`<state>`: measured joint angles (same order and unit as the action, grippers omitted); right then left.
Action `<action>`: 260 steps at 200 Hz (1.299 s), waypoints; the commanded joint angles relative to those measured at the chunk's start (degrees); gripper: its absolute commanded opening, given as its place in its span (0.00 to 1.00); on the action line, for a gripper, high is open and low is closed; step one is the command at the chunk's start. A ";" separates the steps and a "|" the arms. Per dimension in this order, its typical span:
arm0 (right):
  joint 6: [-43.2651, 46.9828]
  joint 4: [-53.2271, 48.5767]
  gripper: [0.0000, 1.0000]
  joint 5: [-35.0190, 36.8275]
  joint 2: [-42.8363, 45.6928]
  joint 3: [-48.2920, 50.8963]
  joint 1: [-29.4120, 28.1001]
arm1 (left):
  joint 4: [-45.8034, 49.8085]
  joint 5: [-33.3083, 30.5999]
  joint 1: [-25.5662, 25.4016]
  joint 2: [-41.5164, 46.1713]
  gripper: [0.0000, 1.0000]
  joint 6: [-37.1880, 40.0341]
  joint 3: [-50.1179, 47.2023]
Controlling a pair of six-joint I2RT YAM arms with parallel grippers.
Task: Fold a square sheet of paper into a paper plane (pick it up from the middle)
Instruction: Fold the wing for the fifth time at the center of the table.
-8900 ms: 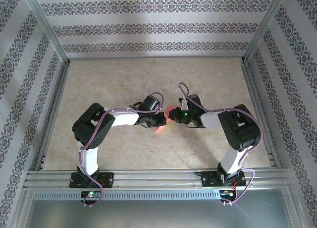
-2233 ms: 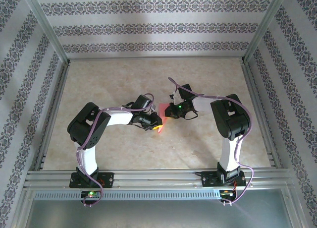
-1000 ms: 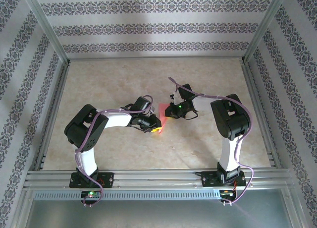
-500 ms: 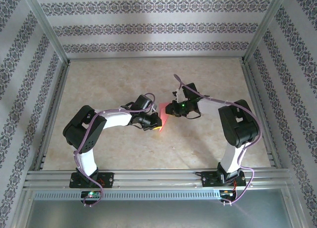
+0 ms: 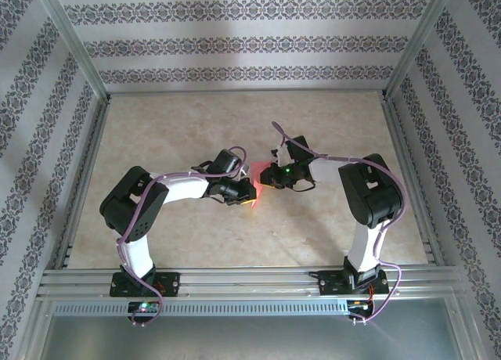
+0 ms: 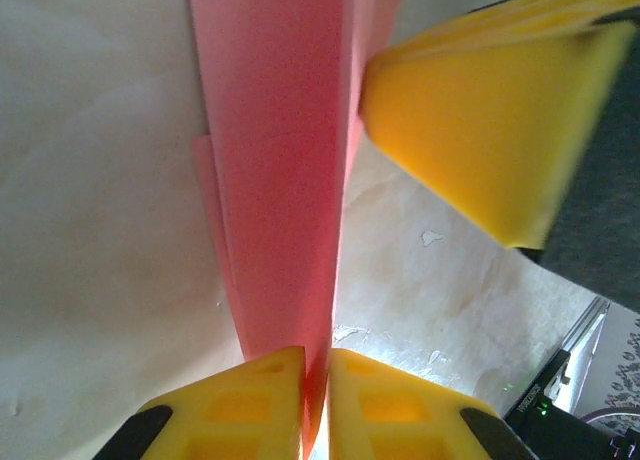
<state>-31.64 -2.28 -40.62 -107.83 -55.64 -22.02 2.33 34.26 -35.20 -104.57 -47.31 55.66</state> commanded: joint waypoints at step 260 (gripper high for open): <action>0.08 -5.41 0.16 3.18 -5.72 -2.19 -1.71 | 2.43 -4.11 -1.01 2.53 0.19 -3.37 0.52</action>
<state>-31.64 -5.23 -40.49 -110.67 -57.60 -22.65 3.03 32.47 -36.38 -105.69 -48.88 56.49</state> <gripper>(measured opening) 0.161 0.188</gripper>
